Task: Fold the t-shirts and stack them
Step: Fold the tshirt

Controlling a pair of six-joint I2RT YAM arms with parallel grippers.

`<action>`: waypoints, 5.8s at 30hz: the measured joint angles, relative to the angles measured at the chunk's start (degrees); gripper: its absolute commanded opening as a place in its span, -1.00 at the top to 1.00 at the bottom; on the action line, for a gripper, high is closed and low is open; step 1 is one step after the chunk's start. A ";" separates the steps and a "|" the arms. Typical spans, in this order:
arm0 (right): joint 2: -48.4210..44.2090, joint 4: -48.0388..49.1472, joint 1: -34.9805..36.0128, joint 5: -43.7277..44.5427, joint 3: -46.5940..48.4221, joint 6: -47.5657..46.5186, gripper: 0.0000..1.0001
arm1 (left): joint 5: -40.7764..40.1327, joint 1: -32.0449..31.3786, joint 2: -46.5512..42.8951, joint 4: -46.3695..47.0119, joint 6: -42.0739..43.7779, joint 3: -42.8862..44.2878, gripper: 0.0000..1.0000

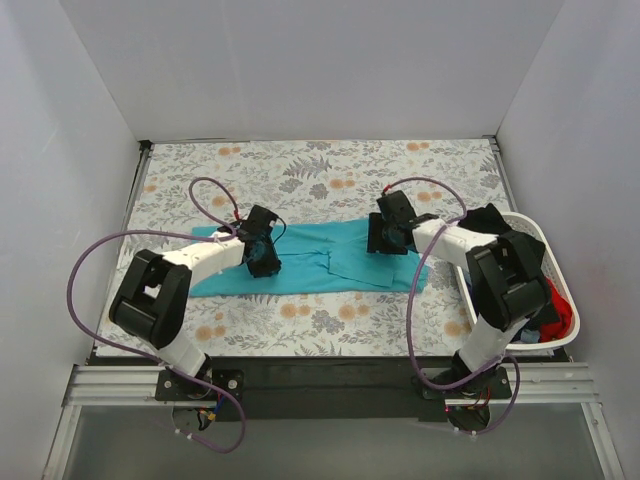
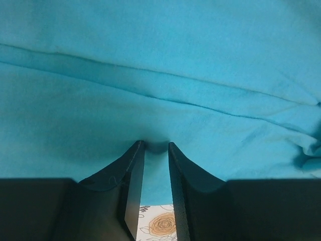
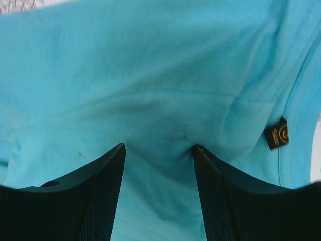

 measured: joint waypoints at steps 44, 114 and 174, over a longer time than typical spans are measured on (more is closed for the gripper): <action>27.02 -4.11 -7.98 -7.39 51.04 -15.13 -0.88 | 7.30 -19.85 11.10 2.19 2.03 21.49 0.46; 25.05 -4.00 -1.90 -10.03 33.00 -16.33 -0.17 | 8.44 -26.08 5.77 -0.57 -1.90 9.01 0.56; -14.82 -3.87 0.70 -7.58 -4.50 -6.10 -0.04 | 24.55 3.48 49.00 16.09 16.57 59.39 0.82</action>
